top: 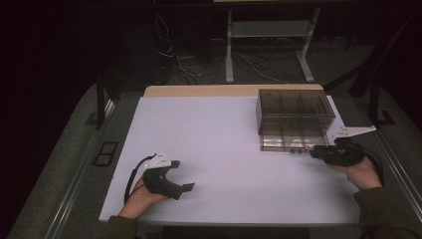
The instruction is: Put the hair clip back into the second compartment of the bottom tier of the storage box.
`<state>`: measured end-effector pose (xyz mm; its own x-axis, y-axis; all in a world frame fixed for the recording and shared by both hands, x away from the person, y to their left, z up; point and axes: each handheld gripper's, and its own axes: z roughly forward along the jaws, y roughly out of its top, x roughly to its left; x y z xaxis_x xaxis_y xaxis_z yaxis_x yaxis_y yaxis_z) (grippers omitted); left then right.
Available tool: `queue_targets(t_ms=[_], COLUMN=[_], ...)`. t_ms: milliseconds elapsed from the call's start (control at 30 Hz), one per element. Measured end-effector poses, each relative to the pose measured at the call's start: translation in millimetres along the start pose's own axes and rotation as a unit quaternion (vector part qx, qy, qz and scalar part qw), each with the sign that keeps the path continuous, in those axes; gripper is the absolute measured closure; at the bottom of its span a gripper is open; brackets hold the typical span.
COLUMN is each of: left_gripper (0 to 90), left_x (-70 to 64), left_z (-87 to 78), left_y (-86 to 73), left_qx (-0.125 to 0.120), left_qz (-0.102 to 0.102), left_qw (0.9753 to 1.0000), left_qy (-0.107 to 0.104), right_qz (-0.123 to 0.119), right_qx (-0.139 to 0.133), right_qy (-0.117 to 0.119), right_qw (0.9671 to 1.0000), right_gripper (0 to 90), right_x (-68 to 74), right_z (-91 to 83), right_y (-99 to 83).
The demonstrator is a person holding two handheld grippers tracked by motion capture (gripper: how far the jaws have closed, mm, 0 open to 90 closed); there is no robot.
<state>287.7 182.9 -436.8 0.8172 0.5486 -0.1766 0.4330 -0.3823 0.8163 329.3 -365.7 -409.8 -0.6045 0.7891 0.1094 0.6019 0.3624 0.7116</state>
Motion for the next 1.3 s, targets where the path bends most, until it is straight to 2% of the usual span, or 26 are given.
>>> queue_targets(t_ms=[200, 500, 1300], left_gripper=[0.0, 0.0, 0.0], left_x=[0.8, 1.8, 1.1], left_z=[1.3, 2.5, -0.1], left_y=[0.4, 1.4, 1.9], left_qx=[0.000, -0.005, -0.011], left_qz=[0.000, 0.003, 0.002], left_qw=[1.0000, 1.0000, 0.9999], left_qy=[0.001, -0.007, -0.006], right_qz=[-0.006, 0.000, -0.002], right_qx=[-0.004, -0.008, -0.017], right_qy=[0.002, -0.003, -0.006], right_qw=[1.0000, 1.0000, 0.9998], right_gripper=[67.5, 67.5, 67.5], right_x=[1.0, -3.9, -8.0], right_z=[1.9, 5.0, 16.6], right_y=[5.2, 14.1, 36.9])
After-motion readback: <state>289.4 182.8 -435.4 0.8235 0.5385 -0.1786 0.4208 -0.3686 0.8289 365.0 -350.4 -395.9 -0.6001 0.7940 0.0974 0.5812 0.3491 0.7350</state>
